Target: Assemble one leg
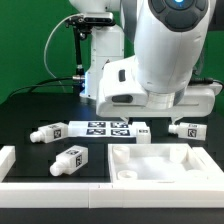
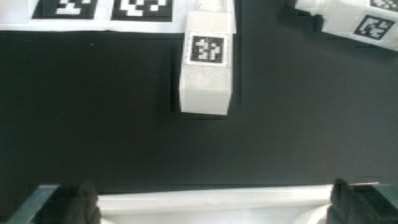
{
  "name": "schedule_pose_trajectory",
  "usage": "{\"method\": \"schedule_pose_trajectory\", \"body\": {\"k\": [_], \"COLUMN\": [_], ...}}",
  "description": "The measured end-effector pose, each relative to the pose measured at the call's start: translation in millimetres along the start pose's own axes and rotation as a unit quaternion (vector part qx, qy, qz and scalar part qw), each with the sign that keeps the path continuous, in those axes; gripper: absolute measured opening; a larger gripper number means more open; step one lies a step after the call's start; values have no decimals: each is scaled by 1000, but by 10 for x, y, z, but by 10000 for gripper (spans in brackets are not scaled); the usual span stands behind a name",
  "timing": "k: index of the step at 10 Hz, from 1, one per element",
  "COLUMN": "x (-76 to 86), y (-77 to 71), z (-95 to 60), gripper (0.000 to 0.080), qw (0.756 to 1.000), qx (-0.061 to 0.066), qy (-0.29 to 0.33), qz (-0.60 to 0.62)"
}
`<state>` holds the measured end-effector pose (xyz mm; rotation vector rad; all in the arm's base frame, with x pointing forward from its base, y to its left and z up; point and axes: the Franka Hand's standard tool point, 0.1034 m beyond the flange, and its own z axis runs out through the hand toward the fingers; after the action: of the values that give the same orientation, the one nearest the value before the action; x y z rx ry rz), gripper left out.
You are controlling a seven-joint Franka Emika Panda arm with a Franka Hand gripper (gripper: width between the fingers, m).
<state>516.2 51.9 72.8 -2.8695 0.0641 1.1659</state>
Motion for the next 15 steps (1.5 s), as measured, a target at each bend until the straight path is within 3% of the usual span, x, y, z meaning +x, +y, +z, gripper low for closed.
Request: {"method": "schedule_pose_trajectory", "body": {"k": [1, 2, 3, 7, 9, 13, 15], "x": [-16, -47, -65, -77, -151, -157, -222], "y": [8, 11, -9, -31, -11, -17, -5], "z": [112, 259, 352, 402, 558, 599, 860], "gripper": [649, 649, 649, 649, 649, 649, 649], "qw": [999, 998, 998, 999, 997, 997, 994], "qx": [16, 21, 21, 21, 20, 24, 35], "qy": [-21, -37, -38, -31, -59, -63, -92], "qz": [24, 35, 36, 36, 42, 44, 53]}}
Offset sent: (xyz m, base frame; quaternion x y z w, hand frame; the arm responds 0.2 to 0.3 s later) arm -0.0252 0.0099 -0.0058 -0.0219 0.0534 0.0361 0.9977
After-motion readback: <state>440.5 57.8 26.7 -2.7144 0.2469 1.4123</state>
